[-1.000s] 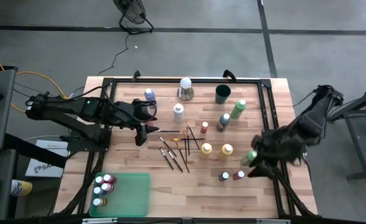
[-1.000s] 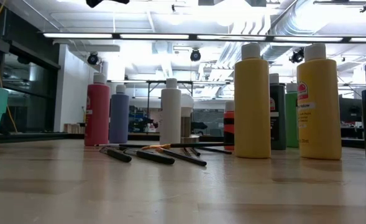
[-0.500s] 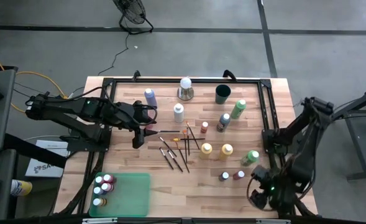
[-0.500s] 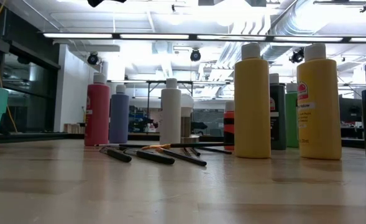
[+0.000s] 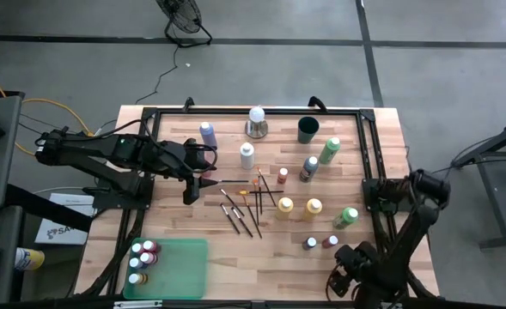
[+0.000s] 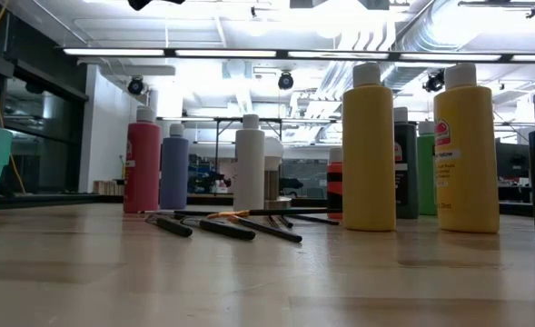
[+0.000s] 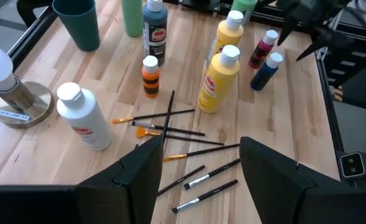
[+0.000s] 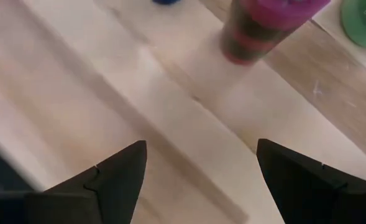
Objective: Pick & Place Paint Supplies
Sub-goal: Put the purple paint bottle into the green bin
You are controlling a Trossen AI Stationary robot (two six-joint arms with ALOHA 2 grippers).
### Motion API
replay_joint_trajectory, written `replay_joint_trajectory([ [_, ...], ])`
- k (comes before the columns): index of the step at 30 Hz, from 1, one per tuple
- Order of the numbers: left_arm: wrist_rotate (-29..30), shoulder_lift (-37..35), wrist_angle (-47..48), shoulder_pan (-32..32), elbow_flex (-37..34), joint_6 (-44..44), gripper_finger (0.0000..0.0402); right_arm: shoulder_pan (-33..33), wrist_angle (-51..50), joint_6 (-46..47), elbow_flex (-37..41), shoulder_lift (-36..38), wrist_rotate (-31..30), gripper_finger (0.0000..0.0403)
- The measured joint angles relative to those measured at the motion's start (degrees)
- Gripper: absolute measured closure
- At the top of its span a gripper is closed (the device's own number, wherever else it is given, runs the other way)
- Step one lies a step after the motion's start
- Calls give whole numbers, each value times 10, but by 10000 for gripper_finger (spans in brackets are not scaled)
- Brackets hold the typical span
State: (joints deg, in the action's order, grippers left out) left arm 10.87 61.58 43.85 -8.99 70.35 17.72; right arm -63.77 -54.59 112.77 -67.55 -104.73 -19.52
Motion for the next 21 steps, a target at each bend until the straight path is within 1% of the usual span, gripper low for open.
replay_joint_trajectory([
  [9, 0, 0, 0, 0, 0, 1, 194, 0, -3, 93, -1, -76, -49, 104],
  [13, 0, 0, 0, 0, 0, 1, 194, 3, -5, 102, -2, -93, -61, 104],
  [17, 0, 0, -1, 0, 0, 1, 194, 8, -11, 105, -2, -103, -90, 104],
  [21, 0, 0, 0, 0, 0, 1, 194, 19, -11, 105, -1, -110, -102, 104],
])
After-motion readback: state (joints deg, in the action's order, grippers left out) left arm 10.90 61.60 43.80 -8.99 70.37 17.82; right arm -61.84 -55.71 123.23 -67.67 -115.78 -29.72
